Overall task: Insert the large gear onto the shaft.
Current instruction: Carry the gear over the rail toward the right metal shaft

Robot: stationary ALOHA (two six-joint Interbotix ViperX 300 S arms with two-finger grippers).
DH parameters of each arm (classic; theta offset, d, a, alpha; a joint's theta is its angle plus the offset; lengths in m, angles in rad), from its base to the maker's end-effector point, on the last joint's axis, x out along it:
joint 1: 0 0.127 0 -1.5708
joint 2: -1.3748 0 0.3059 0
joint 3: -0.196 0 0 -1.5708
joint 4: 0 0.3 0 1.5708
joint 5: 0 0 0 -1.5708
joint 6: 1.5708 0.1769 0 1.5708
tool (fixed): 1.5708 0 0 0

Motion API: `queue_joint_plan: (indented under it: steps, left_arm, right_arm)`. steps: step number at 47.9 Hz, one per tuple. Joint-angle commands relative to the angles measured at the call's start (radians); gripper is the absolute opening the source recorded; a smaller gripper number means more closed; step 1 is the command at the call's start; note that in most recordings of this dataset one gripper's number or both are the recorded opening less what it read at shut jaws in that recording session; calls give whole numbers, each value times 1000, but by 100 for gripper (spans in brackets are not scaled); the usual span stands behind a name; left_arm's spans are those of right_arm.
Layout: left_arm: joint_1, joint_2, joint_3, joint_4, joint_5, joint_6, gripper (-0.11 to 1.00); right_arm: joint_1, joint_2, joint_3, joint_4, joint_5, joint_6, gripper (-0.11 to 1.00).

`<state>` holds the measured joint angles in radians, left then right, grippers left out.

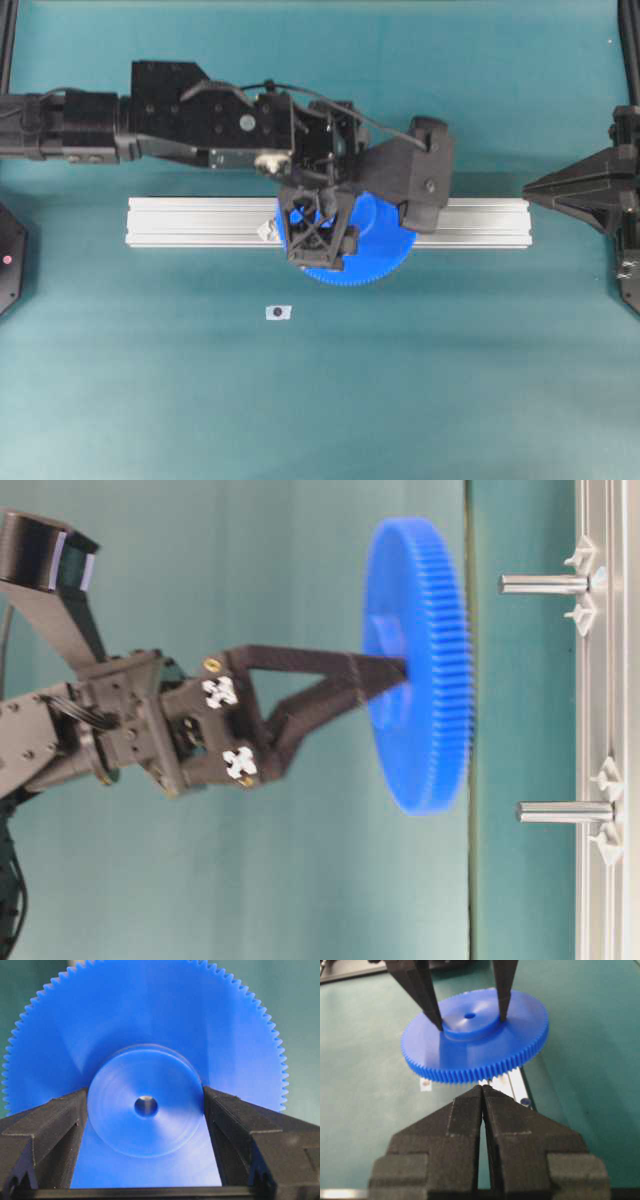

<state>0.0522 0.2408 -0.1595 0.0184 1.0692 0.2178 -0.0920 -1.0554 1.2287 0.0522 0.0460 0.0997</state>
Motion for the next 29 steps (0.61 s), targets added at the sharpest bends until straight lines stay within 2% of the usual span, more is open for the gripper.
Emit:
queue_joint_plan:
  steps: [1, 8, 21, 29]
  left_arm:
    - [3, -25, -48, -2, -3, 15, 77]
    - [14, 6, -74, -2, 9, 49, 77]
    - [44, 67, -167, -3, 48, 58, 77]
    - [54, 107, -225, -3, 74, 94, 77]
  right_arm:
    - [-5, 3, -6, 0, -8, 6, 8]
    - [-6, -8, 2, -2, -8, 6, 8]
    - [-14, -34, 8, 0, -5, 6, 8]
    - [-21, -40, 14, -2, -5, 6, 8]
